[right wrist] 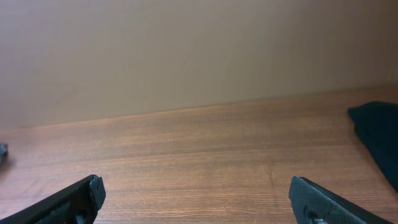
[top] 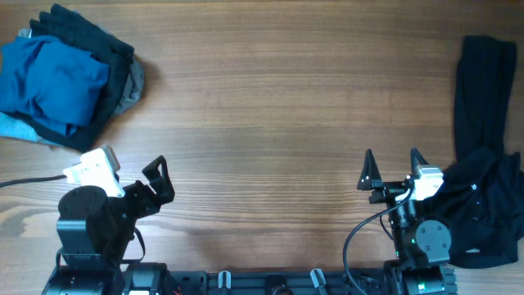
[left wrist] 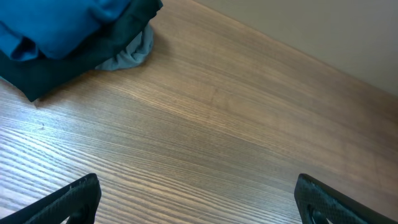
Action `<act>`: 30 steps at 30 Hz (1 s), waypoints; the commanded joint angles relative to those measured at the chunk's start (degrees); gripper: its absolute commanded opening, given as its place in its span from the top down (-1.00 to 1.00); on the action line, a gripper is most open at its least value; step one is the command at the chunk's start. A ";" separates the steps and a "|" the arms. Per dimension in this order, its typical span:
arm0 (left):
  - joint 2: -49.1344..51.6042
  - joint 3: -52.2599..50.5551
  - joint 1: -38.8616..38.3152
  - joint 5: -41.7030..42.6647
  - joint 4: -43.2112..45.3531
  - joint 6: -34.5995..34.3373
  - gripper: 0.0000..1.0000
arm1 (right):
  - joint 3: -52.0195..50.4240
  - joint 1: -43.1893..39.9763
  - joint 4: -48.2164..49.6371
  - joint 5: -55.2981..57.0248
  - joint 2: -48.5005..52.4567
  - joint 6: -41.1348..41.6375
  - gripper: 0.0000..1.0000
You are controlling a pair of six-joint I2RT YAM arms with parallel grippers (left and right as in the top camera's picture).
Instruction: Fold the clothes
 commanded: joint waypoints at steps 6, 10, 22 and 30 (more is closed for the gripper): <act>-0.17 -0.35 -0.15 -0.94 0.13 -0.50 -1.00 | -0.04 -0.39 0.31 -0.72 -0.52 -0.94 -0.99; -0.17 -0.35 -0.15 -0.94 0.13 -0.50 -1.00 | -0.04 -0.39 0.31 -0.70 -0.52 -0.94 -0.99; -17.00 -21.99 1.53 -1.38 17.31 1.66 -1.00 | -0.04 -0.39 0.31 -0.72 -0.52 -0.96 -1.00; -27.34 -44.26 1.53 -1.16 52.59 4.37 -1.00 | -0.04 -0.39 0.31 -0.70 -0.52 -0.96 -0.99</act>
